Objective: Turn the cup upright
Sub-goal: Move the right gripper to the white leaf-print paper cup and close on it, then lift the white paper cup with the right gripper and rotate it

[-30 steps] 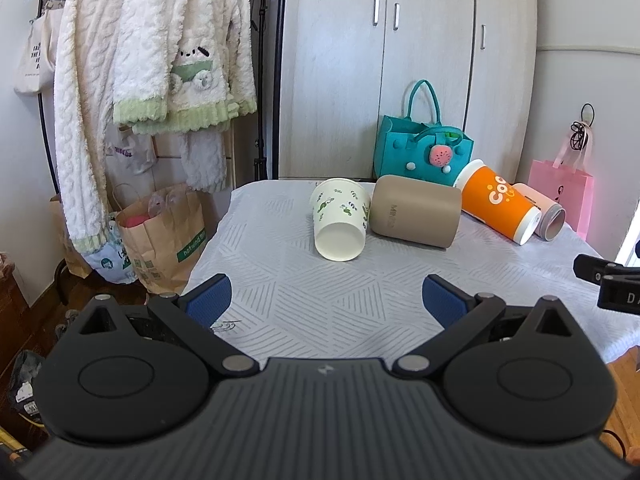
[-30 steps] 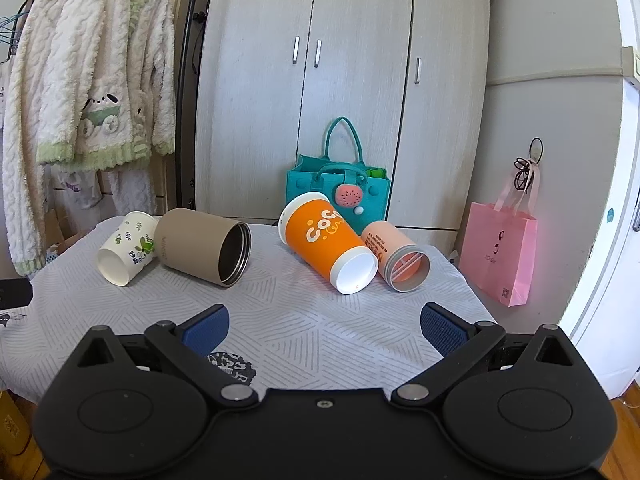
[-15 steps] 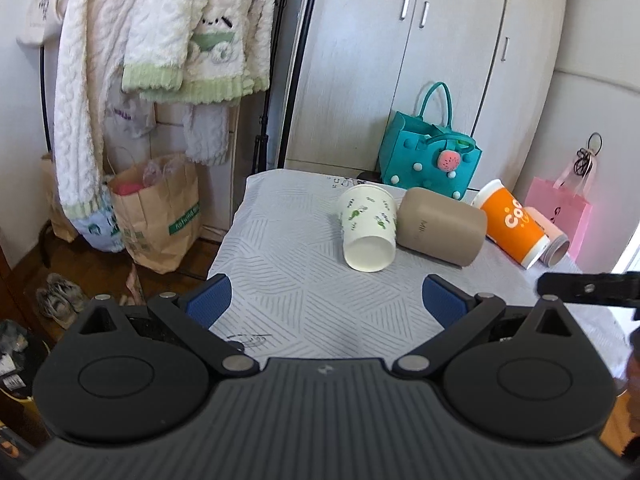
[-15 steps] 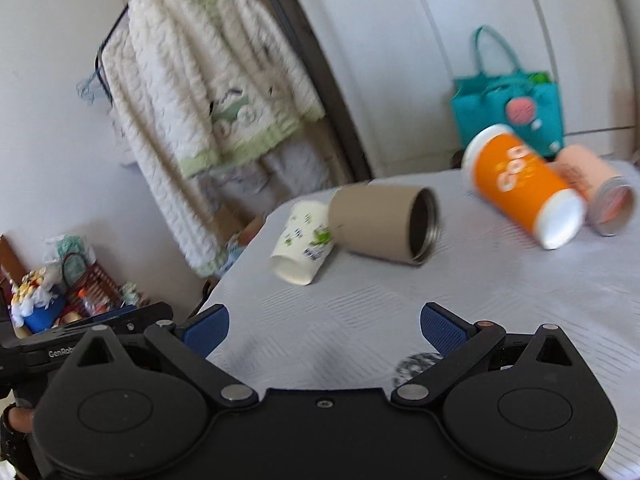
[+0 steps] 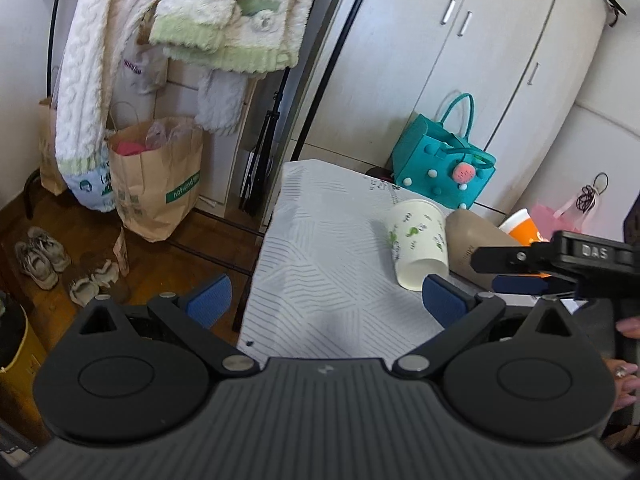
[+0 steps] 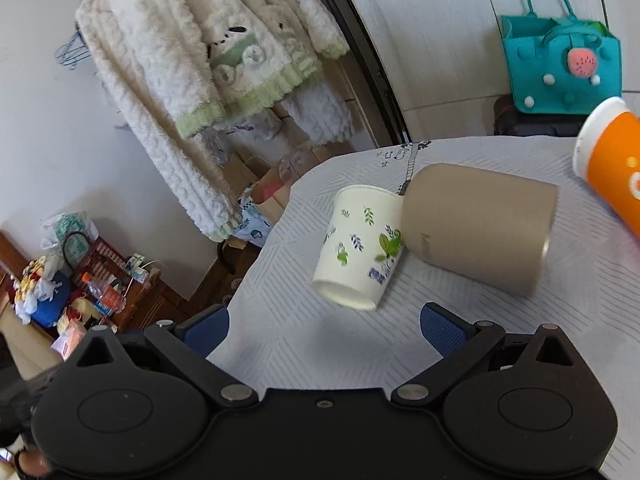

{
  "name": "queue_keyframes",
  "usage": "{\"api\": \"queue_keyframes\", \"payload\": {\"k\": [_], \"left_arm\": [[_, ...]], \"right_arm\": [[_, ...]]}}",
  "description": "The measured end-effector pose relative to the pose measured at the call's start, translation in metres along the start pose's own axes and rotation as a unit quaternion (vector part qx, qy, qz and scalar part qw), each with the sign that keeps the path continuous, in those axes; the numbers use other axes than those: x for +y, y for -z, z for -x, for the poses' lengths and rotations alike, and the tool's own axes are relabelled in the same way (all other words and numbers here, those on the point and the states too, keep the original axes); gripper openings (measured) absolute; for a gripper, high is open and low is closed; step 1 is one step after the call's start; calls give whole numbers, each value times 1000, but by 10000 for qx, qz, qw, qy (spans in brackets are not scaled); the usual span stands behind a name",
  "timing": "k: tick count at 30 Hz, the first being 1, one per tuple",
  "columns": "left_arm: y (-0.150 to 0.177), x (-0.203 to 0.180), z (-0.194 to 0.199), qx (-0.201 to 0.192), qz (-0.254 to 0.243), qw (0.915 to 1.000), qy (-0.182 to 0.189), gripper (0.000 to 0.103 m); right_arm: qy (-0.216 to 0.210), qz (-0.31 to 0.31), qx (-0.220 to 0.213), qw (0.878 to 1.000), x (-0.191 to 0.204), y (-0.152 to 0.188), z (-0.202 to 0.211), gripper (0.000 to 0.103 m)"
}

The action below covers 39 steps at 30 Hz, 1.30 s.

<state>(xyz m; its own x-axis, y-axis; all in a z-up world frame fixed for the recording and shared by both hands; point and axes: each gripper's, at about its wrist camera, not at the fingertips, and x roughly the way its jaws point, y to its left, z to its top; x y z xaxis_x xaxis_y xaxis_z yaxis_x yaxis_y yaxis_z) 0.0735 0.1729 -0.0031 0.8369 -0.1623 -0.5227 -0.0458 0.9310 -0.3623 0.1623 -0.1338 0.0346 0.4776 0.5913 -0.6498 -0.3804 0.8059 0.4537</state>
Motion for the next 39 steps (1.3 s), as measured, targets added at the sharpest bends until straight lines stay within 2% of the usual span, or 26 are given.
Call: {"api": "queue_keyframes", "payload": {"k": [8,19,22,23,24,25,29,32,39], "left_arm": [[-1,21,-8,120,99,9999,11,103],[3,23,-9,223,74,9997,88,103],[3,21,-9,237,57,9997,96,103],[3,20,-9,241,53,9997,95,103],[3,19,-8,243,47,9996,93,103],[3,18,-8,246,39,9997,89,103],[3,13,-6,258,-10,9996,81,103],[3,8,-4,276,-73,9995,113,103],[7,-12,4,283,-272,9989,253,103]], "right_arm": [[156,-405,205,9988,-8,-13,-44,102],[297,-502,251,9980,-10,-21,-65,97],[363,-470,265,9979,-11,-20,-69,89],[364,-451,269,9980,-11,-20,-70,82],[350,-434,276,9981,-11,-19,-70,72],[321,-411,293,9982,-11,-18,-71,67],[286,-98,220,9993,-6,-13,-64,67],[101,4,221,9997,-4,-8,-54,67],[156,238,144,9995,-4,3,-25,66]]}}
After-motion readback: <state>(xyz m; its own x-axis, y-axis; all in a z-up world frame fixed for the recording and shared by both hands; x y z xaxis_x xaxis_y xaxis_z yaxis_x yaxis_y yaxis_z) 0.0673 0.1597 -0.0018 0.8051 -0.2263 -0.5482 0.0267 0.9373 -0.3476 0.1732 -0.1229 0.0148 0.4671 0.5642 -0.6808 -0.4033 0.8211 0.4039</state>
